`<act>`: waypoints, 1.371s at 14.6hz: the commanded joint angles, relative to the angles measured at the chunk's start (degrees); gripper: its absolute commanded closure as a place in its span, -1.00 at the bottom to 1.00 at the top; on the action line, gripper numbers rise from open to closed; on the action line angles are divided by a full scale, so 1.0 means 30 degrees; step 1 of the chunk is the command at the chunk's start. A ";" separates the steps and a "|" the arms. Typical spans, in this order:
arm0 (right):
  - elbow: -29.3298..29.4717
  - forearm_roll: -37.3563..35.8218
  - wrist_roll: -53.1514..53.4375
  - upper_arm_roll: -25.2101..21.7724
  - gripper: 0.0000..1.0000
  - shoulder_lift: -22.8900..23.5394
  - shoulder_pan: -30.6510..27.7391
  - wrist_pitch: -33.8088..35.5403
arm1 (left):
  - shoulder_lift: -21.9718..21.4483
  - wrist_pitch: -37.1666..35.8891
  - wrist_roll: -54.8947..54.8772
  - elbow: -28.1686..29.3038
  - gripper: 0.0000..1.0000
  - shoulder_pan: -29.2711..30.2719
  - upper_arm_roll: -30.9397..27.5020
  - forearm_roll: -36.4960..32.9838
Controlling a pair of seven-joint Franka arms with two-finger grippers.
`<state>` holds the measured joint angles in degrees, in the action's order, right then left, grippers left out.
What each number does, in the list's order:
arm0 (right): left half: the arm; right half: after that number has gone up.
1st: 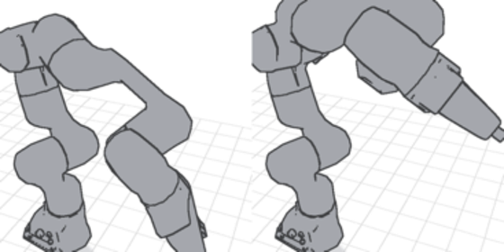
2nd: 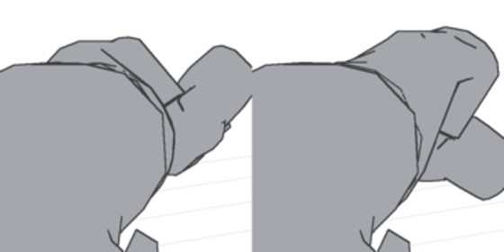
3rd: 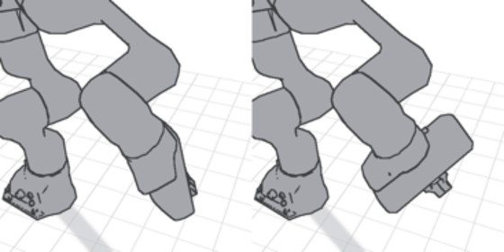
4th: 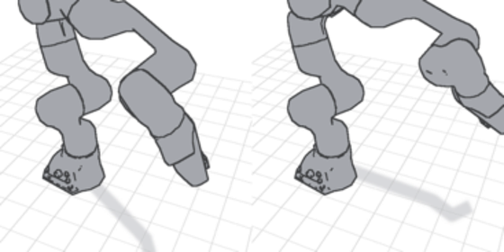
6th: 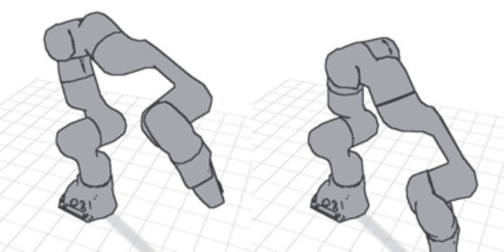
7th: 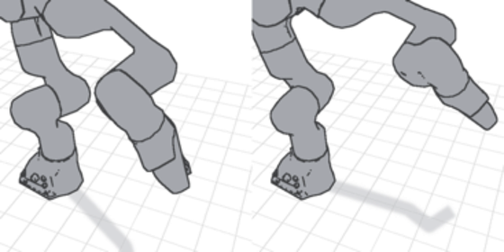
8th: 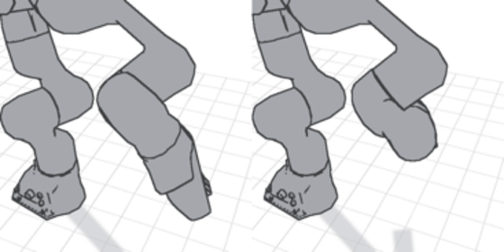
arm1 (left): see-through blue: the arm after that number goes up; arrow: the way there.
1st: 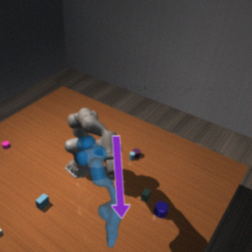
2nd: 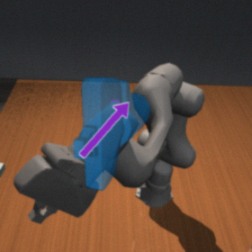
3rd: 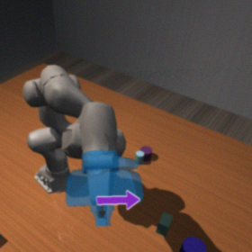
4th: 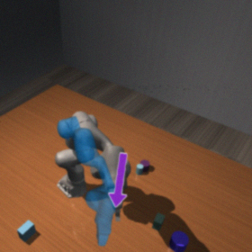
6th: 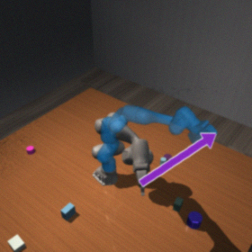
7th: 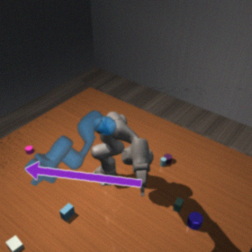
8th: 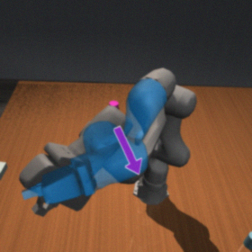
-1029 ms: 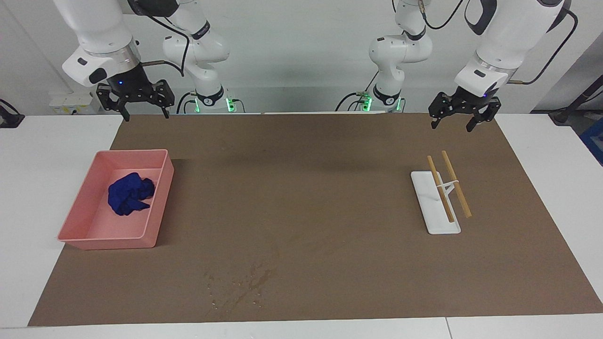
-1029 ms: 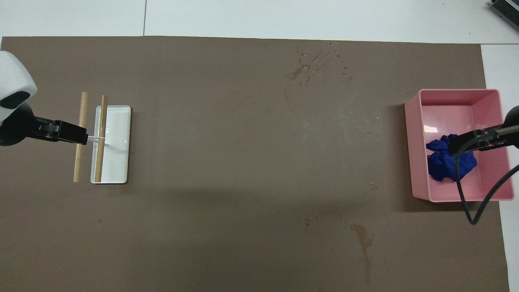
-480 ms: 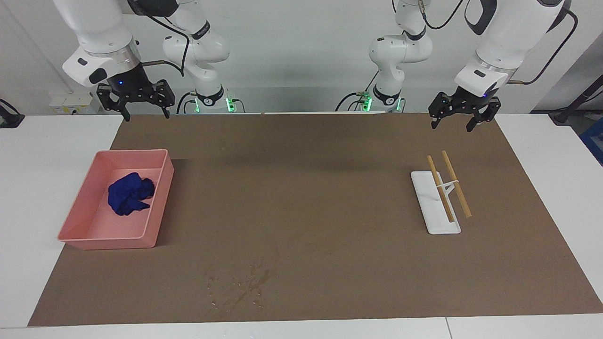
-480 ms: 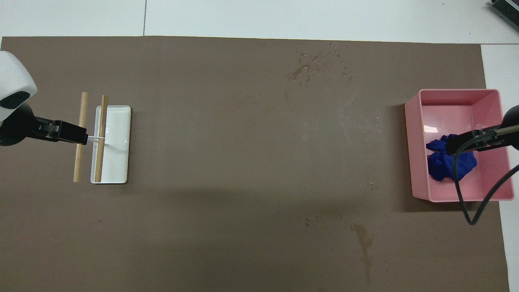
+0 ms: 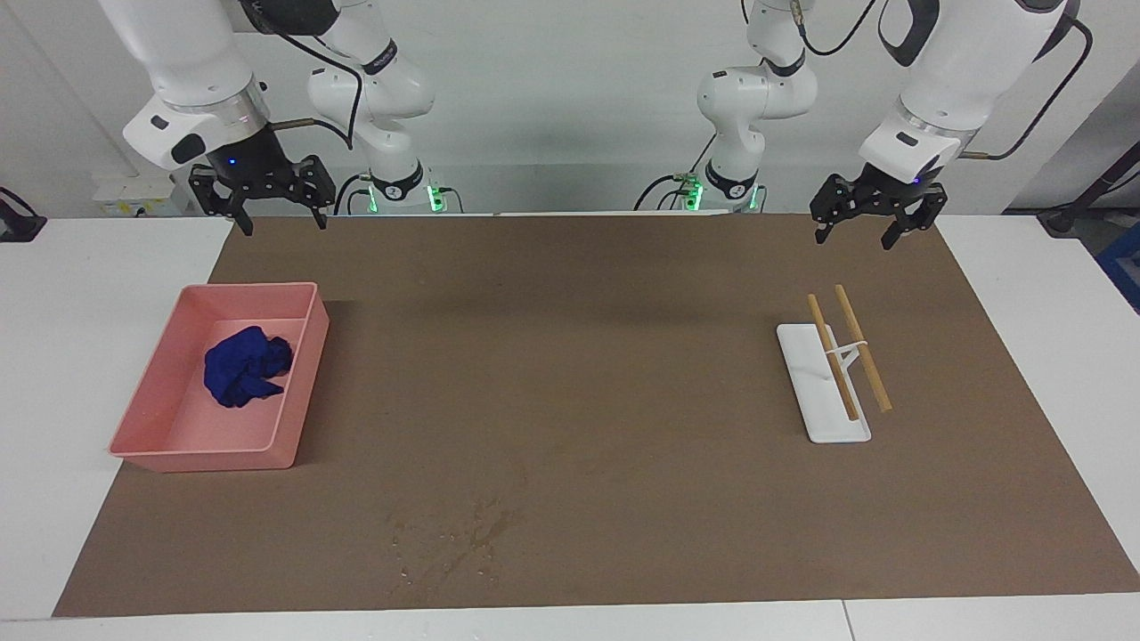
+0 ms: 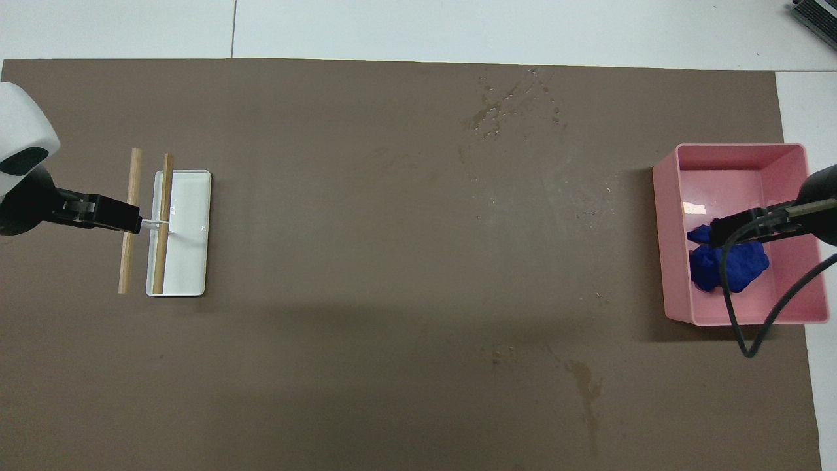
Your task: Wipe water with towel using both arms
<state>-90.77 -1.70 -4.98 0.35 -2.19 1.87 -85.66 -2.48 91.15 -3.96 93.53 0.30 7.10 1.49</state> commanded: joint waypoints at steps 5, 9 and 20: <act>-0.0564 0.0332 0.0224 -0.0059 -1.00 -0.0590 -0.0125 0.0136 | -0.0404 -0.0090 -0.0262 0.0287 -1.00 0.0046 -0.0082 0.0206; -0.0565 0.0419 0.0223 -0.0030 -1.00 -0.0649 -0.0125 0.0283 | -0.0404 -0.0090 -0.0262 0.0287 -1.00 0.0046 -0.0082 0.0206; -0.0594 0.0596 0.0399 -0.0029 -1.00 -0.0678 -0.0155 0.0312 | -0.0404 -0.0090 -0.0262 0.0287 -1.00 0.0046 -0.0082 0.0206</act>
<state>-91.14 -1.10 -4.97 0.15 -2.77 1.85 -85.17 -2.48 91.15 -3.96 93.53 0.30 7.10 1.49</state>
